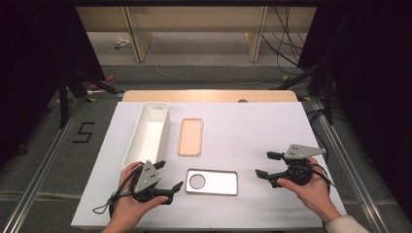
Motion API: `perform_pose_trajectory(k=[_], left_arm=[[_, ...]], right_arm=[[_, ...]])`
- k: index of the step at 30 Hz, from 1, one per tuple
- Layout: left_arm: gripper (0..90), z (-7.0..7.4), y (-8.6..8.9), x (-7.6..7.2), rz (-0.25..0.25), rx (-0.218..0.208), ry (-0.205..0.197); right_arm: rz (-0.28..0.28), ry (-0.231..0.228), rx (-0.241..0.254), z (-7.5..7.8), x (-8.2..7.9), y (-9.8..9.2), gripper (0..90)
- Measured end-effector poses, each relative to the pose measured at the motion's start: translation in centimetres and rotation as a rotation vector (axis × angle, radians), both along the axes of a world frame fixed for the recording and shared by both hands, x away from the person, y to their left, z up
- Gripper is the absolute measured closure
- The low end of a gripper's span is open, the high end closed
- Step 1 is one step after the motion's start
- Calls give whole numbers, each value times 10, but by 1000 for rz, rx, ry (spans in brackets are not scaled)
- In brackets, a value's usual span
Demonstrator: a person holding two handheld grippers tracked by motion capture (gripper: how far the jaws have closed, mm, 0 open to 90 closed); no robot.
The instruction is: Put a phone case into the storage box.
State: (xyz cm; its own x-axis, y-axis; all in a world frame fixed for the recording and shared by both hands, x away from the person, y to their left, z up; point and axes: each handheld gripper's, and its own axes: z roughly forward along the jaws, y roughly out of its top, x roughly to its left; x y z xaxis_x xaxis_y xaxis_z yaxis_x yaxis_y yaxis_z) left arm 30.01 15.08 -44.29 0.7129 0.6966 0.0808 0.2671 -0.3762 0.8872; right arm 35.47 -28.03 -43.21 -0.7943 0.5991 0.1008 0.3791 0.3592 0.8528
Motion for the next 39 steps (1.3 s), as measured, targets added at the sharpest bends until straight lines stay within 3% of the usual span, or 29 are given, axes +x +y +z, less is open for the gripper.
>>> perform_pose_trajectory(k=[13,15,17,20,22,24,25,26,28,32,34,35,36,39], left_arm=[[174,-1,0,4,3,14,-4],[258,0,0,3,13,27,-10],[442,1,0,3,17,29,-13],[678,7,-4,1,-20,60,5],[808,9,-9,0,-52,105,38],[891,8,-15,0,-99,150,108],[894,6,-18,0,-116,164,141],[895,6,-18,0,-116,164,141],[896,0,-27,4,-167,261,211],[896,-8,-36,13,-234,346,291],[895,-10,-37,16,-250,365,304],[895,-13,-39,19,-284,411,322],[895,-13,-40,21,-298,428,333],[895,-14,-42,22,-320,456,364]], right_arm=[[4,-9,-9,1,1,3,190],[8,-10,-11,2,2,5,194],[12,-11,-15,2,3,7,202],[17,-11,-16,1,6,10,204],[14,-4,-13,1,8,12,204],[11,-3,-12,0,11,12,204],[10,-1,-10,0,12,12,204],[10,-1,-10,0,12,12,204],[4,0,-7,0,15,13,204],[2,2,-8,0,19,15,204],[3,2,-11,0,19,15,204],[4,3,-10,-1,20,16,204],[3,4,-10,-1,20,16,204],[1,6,-9,-1,21,15,203]])
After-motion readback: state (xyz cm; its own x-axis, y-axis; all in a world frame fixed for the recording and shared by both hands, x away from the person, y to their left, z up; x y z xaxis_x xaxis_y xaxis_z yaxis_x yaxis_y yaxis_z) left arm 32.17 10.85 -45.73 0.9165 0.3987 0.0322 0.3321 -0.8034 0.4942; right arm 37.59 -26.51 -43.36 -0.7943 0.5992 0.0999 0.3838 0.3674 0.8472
